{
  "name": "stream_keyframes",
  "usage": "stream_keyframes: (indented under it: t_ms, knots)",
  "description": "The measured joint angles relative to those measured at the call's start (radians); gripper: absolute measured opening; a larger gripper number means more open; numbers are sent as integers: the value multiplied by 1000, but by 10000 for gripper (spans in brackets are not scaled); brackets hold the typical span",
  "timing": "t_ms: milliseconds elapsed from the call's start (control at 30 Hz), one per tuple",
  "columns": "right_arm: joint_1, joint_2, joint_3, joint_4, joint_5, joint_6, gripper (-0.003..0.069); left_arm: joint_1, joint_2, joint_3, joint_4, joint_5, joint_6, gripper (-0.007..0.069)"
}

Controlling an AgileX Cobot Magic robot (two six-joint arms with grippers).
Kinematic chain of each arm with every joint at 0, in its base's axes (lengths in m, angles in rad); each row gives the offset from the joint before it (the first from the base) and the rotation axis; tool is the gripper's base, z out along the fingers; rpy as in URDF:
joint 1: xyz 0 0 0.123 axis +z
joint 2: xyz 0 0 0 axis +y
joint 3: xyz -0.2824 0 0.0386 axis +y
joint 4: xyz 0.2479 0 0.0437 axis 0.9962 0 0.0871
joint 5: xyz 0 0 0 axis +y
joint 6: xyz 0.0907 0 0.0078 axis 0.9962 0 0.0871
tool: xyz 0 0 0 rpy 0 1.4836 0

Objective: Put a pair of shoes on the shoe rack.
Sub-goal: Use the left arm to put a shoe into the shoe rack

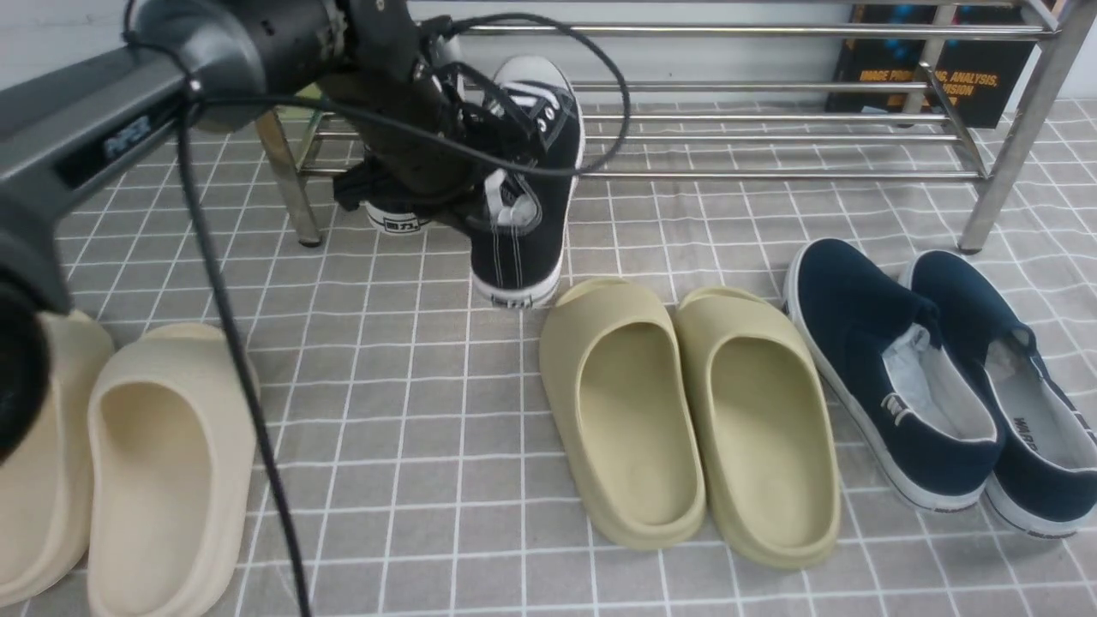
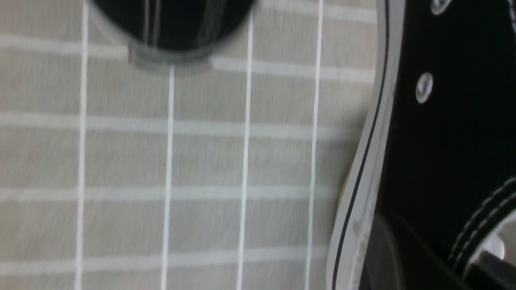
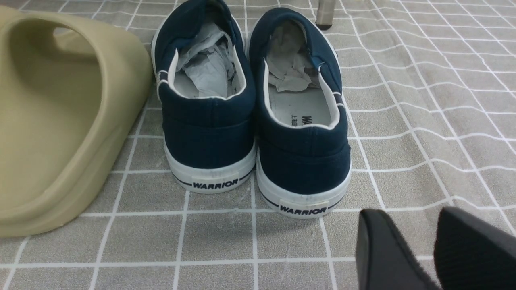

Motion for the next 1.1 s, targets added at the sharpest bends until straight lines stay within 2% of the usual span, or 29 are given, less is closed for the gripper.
stream_keyframes:
  t_ms: [367,567,767,867,967,1100]
  knots:
    - [0,0,0,0,0,0,239,54,195,-295,-41,12,-2,-13]
    - [0,0,0,0,0,0,239,54,249,-341,-33,7,1,36]
    - [0,0,0,0,0,0,239,54,248,-360,3,-74,1,226]
    - [0,0,0,0,0,0,239,54,242,-360,5,-66,1,281]
    - [0,0,0,0,0,0,239,54,224,-360,7,-21,17,279]
    - [0,0,0,0,0,0,239,54,159,-360,23,86,96,197]
